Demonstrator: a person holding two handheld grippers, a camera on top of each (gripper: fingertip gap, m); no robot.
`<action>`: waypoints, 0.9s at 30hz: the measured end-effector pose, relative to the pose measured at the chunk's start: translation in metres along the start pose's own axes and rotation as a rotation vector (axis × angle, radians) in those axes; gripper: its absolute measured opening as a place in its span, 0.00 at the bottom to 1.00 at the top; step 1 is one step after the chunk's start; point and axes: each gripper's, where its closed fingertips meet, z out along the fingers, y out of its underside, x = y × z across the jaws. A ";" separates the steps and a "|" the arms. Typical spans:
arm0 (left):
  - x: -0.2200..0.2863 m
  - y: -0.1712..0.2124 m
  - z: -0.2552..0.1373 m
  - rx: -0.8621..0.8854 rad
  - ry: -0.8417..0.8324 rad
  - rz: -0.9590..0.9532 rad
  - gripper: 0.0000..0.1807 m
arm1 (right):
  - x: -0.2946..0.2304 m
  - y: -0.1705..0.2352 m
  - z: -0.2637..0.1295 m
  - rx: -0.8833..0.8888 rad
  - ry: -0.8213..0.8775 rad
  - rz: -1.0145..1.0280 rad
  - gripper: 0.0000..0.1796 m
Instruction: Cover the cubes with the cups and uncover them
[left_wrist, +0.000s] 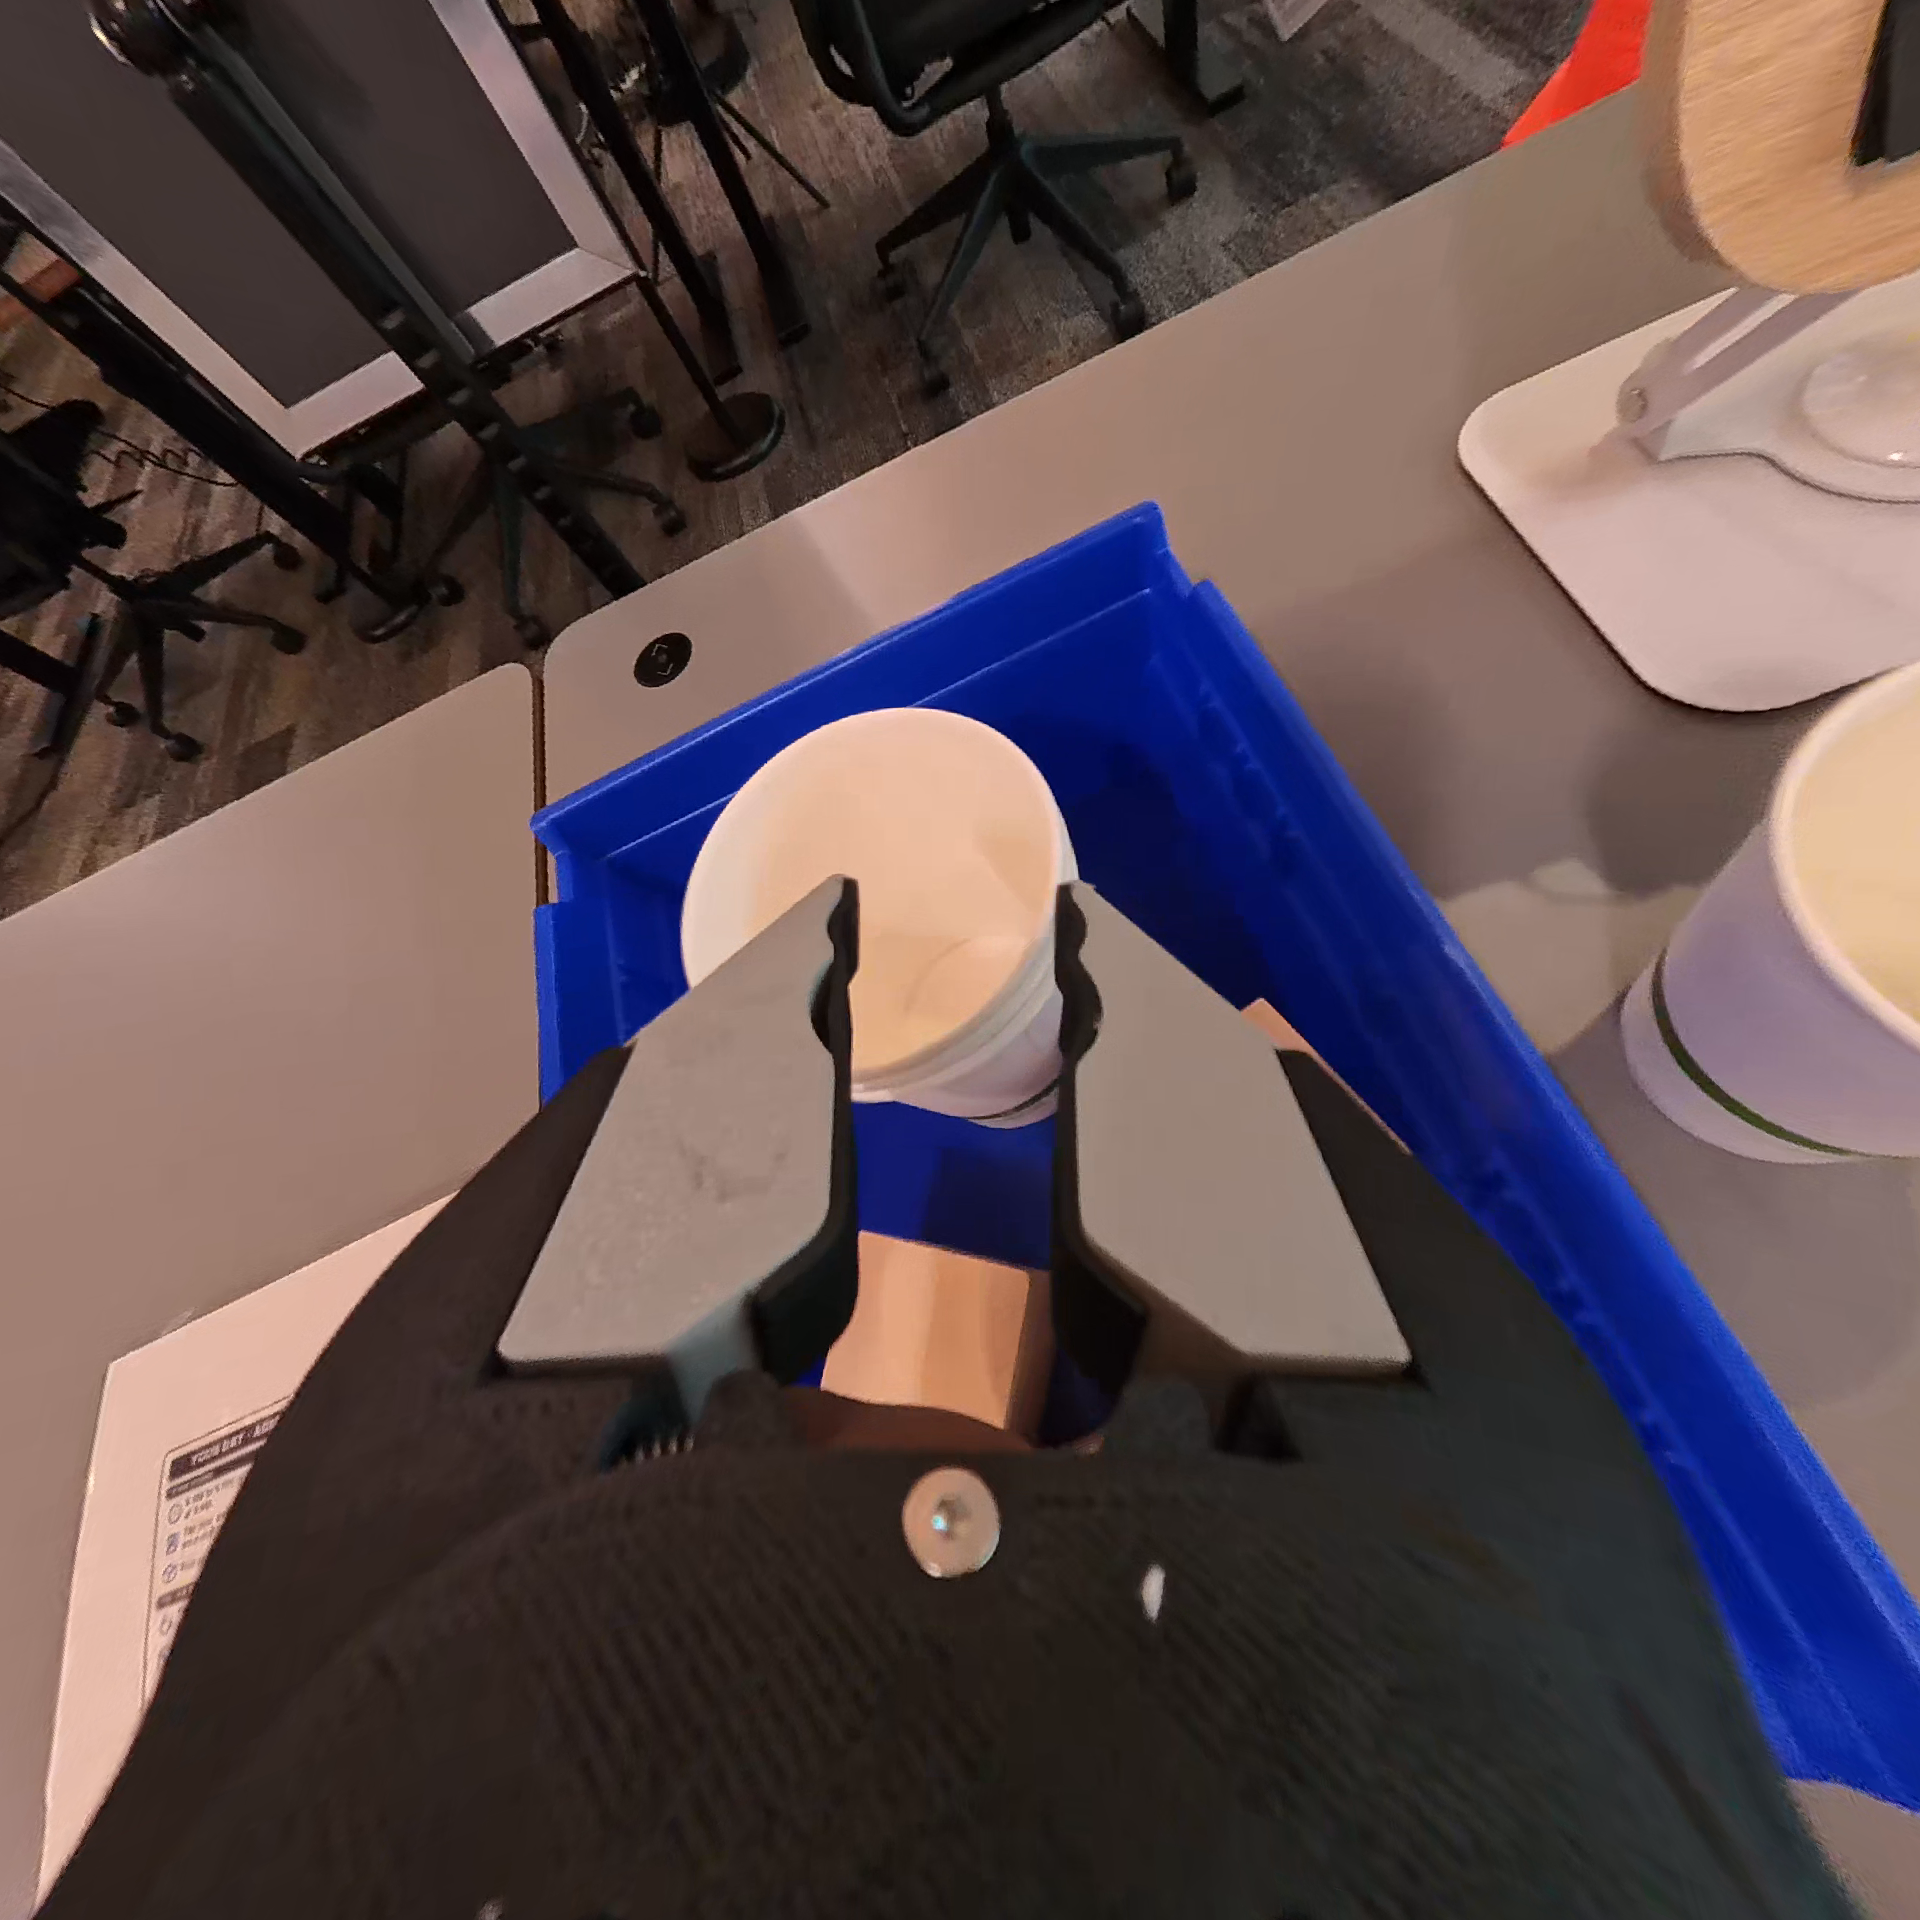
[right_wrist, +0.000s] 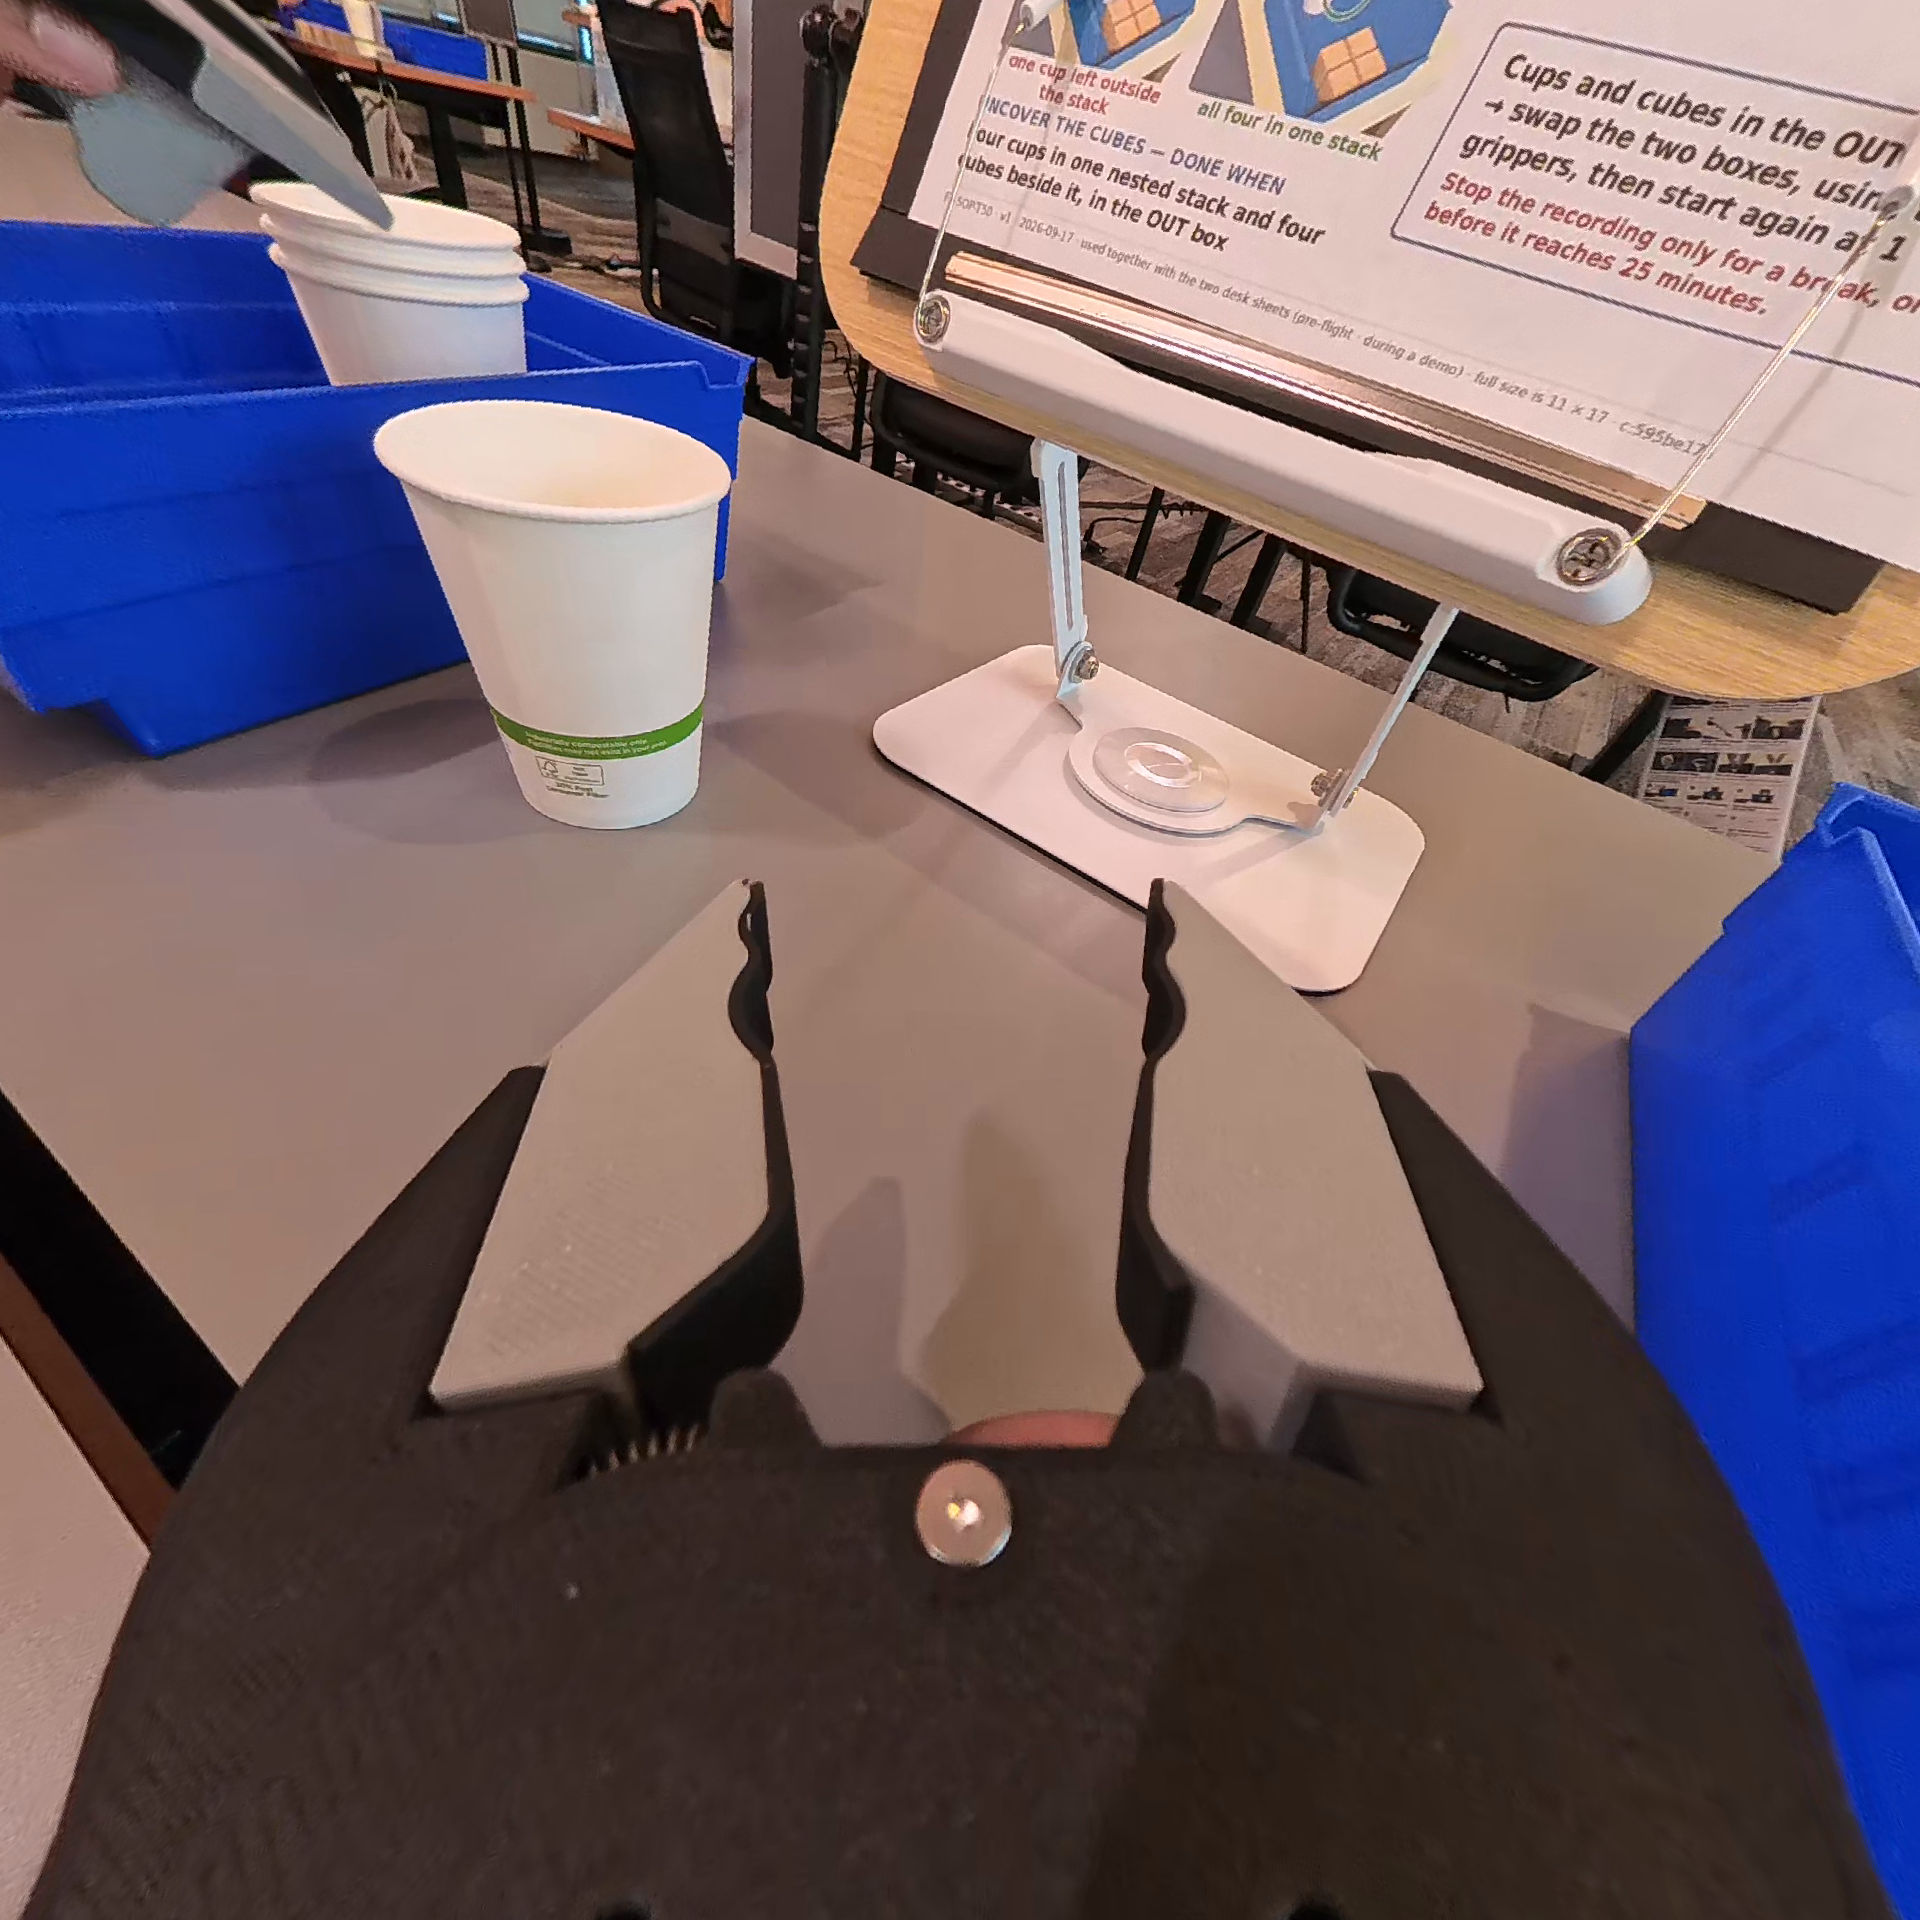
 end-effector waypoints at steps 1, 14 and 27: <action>0.001 0.002 0.002 -0.012 0.007 0.006 0.20 | 0.000 0.000 0.000 0.000 0.000 0.000 0.39; 0.003 0.004 0.007 -0.010 0.044 0.015 0.02 | -0.003 0.000 0.001 -0.003 -0.006 -0.014 0.39; 0.003 -0.002 0.003 0.016 0.051 0.021 0.01 | -0.003 0.000 0.001 -0.004 -0.005 -0.014 0.39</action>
